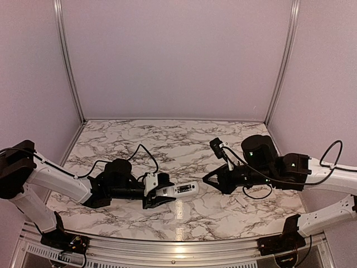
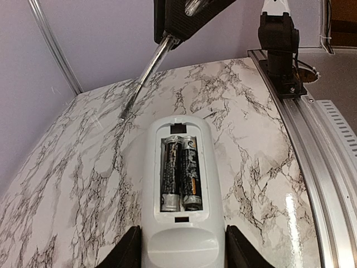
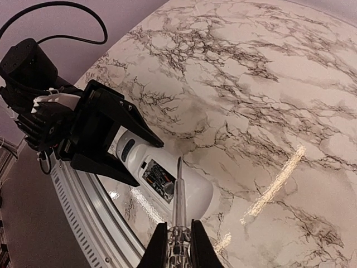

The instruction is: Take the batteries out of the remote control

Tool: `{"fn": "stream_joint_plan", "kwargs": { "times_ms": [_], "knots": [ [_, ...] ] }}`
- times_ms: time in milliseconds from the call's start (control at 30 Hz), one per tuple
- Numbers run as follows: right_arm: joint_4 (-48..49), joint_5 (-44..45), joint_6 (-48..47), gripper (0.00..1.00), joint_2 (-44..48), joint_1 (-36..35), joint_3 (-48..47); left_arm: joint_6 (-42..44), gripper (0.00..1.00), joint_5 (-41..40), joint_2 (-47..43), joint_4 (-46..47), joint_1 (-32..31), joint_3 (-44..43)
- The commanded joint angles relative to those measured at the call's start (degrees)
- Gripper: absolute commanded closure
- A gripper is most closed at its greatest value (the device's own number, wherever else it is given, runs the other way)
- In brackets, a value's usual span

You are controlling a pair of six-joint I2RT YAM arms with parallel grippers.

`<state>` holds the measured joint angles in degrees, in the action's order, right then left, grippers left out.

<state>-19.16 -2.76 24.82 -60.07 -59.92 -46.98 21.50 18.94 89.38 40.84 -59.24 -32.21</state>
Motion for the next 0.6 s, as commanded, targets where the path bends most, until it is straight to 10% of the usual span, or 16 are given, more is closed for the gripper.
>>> {"fn": "stream_joint_plan", "kwargs": {
  "times_ms": [0, 567],
  "knots": [
    [-4.3, -1.4, -1.2, 1.00, -2.1, 0.1, -2.8, 0.9, 1.00, -0.8, 1.3, -0.7, -0.1, -2.1],
    [-8.9, -1.9, -2.2, 1.00, -3.0, 0.1, -4.4, 1.5, 1.00, -1.0, 2.2, -2.4, -0.1, -3.1]
  ]
}}
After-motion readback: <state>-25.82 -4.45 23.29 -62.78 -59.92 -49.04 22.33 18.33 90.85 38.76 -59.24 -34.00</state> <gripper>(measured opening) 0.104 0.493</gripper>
